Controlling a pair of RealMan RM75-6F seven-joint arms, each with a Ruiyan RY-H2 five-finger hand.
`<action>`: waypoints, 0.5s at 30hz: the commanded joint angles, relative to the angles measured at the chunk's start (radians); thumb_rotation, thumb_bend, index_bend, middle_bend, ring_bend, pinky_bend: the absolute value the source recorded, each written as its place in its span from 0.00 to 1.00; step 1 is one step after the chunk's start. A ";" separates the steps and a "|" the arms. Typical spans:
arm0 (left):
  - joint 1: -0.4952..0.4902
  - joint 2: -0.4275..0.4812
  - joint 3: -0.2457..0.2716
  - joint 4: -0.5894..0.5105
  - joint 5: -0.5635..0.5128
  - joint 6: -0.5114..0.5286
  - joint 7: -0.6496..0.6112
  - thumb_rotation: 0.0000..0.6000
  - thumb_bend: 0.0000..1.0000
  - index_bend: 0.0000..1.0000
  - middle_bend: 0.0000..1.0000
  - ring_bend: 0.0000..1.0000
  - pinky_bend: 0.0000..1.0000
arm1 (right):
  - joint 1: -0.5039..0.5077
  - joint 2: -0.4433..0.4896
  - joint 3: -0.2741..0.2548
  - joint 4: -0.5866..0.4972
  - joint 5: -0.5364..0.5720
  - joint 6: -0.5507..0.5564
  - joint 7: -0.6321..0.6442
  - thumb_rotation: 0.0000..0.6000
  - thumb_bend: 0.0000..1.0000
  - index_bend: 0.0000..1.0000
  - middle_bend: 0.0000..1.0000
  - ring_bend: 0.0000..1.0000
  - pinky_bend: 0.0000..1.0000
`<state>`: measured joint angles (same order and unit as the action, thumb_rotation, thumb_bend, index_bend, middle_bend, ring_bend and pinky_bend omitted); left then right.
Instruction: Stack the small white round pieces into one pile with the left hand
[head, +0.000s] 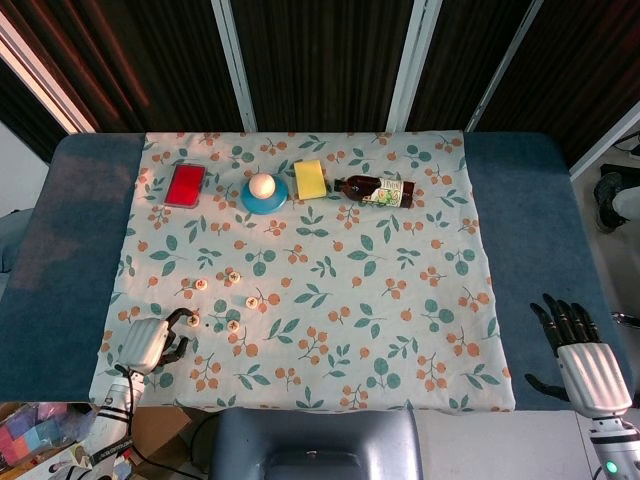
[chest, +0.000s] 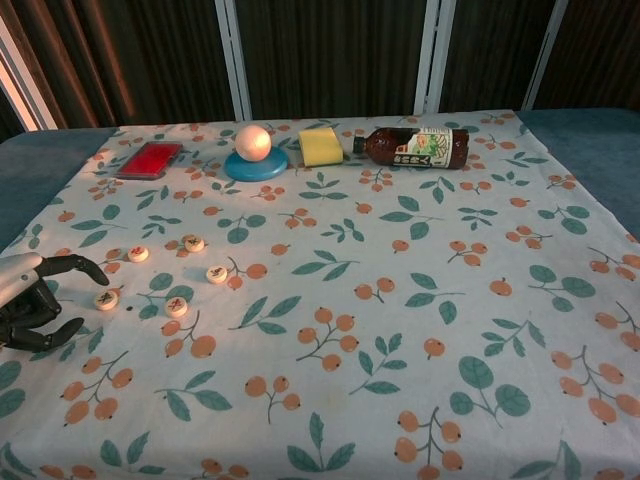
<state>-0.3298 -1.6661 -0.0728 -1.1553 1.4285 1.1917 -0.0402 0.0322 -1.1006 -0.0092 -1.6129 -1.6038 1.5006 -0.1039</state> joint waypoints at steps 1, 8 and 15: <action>-0.012 -0.037 -0.012 0.039 -0.016 -0.008 0.005 1.00 0.44 0.32 1.00 1.00 1.00 | 0.000 0.001 0.000 0.001 0.001 0.000 0.001 1.00 0.07 0.00 0.00 0.00 0.00; -0.023 -0.082 -0.018 0.109 -0.023 -0.013 -0.019 1.00 0.43 0.35 1.00 1.00 1.00 | -0.002 0.003 0.002 0.003 0.001 0.005 0.009 1.00 0.07 0.00 0.00 0.00 0.00; -0.034 -0.102 -0.026 0.140 -0.033 -0.019 -0.027 1.00 0.43 0.40 1.00 1.00 1.00 | -0.002 0.002 0.002 0.004 0.001 0.006 0.010 1.00 0.07 0.00 0.00 0.00 0.00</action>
<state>-0.3619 -1.7661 -0.0974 -1.0183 1.3968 1.1729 -0.0680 0.0301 -1.0982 -0.0070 -1.6090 -1.6032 1.5071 -0.0943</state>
